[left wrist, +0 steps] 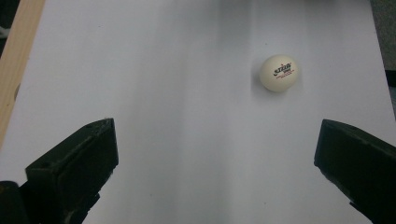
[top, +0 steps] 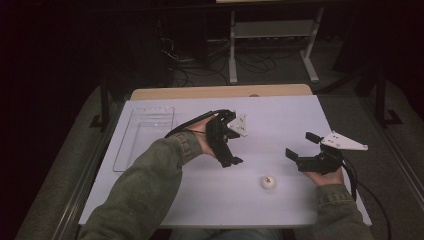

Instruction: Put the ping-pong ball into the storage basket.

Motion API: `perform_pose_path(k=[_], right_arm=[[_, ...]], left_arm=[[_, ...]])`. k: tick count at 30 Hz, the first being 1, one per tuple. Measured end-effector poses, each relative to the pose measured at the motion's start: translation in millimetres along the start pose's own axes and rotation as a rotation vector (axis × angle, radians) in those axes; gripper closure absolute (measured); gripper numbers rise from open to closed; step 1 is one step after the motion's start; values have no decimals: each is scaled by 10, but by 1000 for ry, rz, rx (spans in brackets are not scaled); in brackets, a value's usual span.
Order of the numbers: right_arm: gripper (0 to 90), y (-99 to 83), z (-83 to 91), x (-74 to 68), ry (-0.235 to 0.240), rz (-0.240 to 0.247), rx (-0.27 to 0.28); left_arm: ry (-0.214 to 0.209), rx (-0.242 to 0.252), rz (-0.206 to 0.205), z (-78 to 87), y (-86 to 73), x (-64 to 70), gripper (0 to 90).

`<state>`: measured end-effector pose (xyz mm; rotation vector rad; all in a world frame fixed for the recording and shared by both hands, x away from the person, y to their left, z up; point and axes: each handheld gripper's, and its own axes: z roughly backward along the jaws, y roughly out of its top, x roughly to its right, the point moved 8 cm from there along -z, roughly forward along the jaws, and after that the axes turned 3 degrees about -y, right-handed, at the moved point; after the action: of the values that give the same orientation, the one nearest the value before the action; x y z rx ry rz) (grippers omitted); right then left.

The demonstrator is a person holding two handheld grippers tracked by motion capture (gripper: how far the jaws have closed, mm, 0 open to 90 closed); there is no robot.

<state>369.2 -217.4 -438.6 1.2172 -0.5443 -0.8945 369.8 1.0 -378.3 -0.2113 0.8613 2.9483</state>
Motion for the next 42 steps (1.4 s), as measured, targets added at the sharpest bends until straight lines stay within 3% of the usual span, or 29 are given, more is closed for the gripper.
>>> perform_pose_path(k=[20, 31, 42], right_arm=[[0, -7, -3, 5, -1, -1, -1], [0, 0, 2, 4, 0, 1, 3], [0, -7, -3, -1, 3, 1, -2]], left_arm=[[-36, -38, -41, -255, 61, 64, 0], [-83, -70, -59, -412, 75, 125, 0], [-105, -65, -71, -531, 176, 165, 0]])
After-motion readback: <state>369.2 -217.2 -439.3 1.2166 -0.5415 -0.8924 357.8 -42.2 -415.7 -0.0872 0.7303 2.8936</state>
